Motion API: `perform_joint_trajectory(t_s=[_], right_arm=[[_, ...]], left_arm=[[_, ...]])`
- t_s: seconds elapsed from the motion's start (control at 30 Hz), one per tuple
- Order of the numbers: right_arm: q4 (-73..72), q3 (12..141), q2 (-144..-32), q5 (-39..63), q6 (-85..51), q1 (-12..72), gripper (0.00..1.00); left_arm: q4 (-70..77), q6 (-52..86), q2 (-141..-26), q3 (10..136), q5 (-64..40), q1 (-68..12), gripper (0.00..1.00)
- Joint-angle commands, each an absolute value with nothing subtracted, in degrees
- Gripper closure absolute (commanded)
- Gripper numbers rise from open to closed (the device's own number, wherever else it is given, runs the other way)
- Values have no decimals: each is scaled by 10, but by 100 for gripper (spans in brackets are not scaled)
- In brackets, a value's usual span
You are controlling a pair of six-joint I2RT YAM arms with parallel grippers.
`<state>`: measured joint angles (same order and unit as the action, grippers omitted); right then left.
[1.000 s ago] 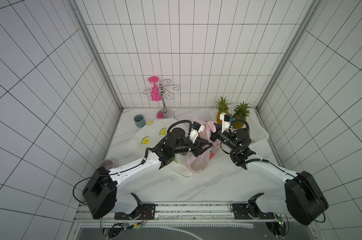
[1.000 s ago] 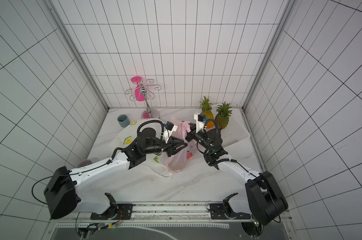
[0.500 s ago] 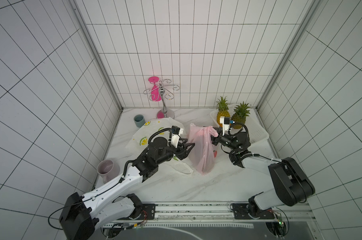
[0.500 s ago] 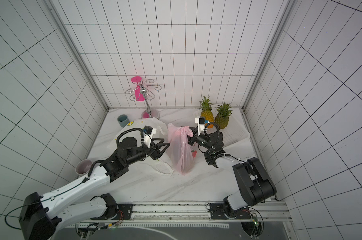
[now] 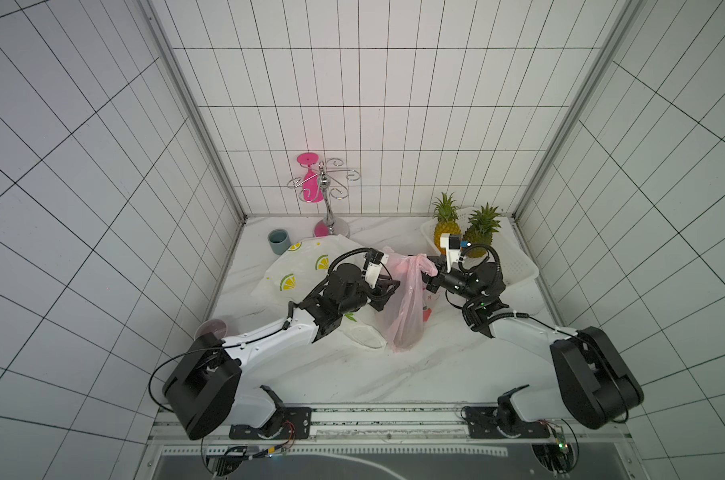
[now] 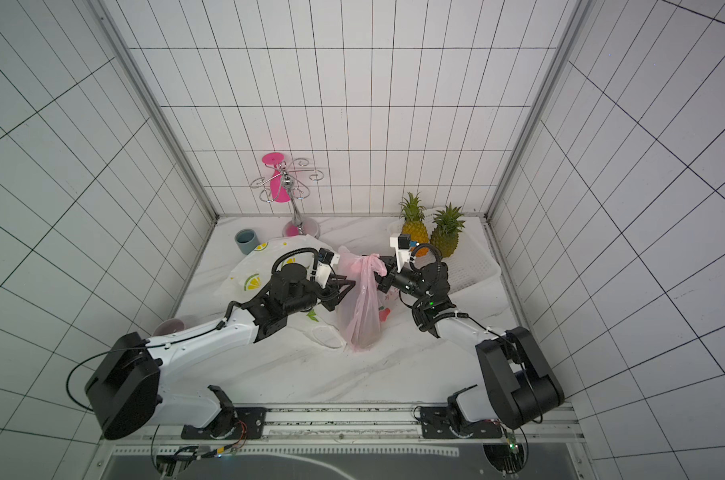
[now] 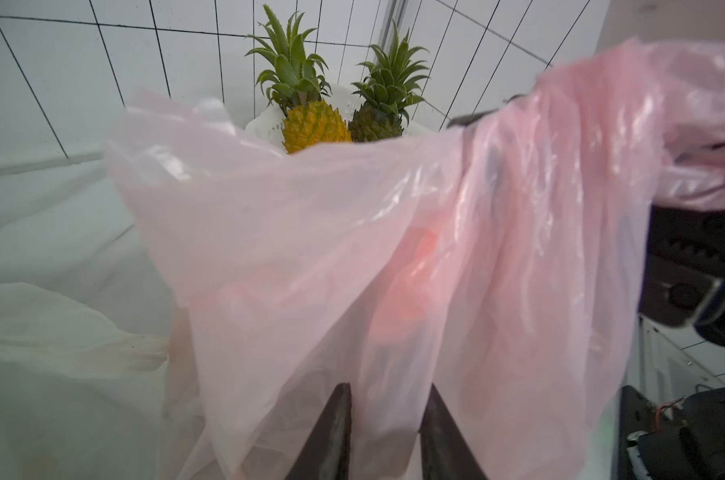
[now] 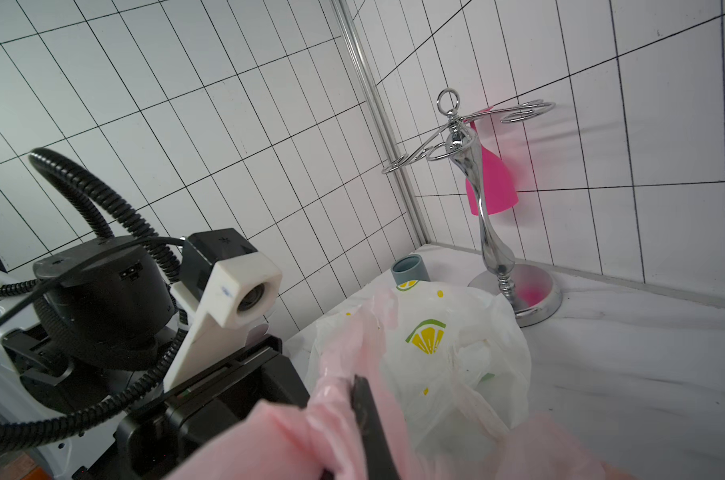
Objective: Place the pineapple into a plastic bag & tie a knot
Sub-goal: Cross the plastic bag at the center of the board.
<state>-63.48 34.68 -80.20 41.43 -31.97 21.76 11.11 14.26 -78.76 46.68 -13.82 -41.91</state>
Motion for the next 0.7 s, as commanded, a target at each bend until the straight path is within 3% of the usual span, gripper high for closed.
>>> perform_joint_trajectory(t_s=[0.0, 0.37, 0.5, 0.67], right_arm=[[-664, 326, -773, 402, -303, 216, 100], [-437, 351, -753, 279, -178, 216, 100], [-469, 345, -749, 256, -204, 218, 100], [-616, 328, -755, 222, -303, 232, 100]], left_arm=[[130, 134, -791, 485, -153, -421, 100], [106, 131, -713, 463, -115, -423, 100], [100, 129, -716, 473, -144, -442, 100], [87, 135, -734, 467, -155, -485, 100]])
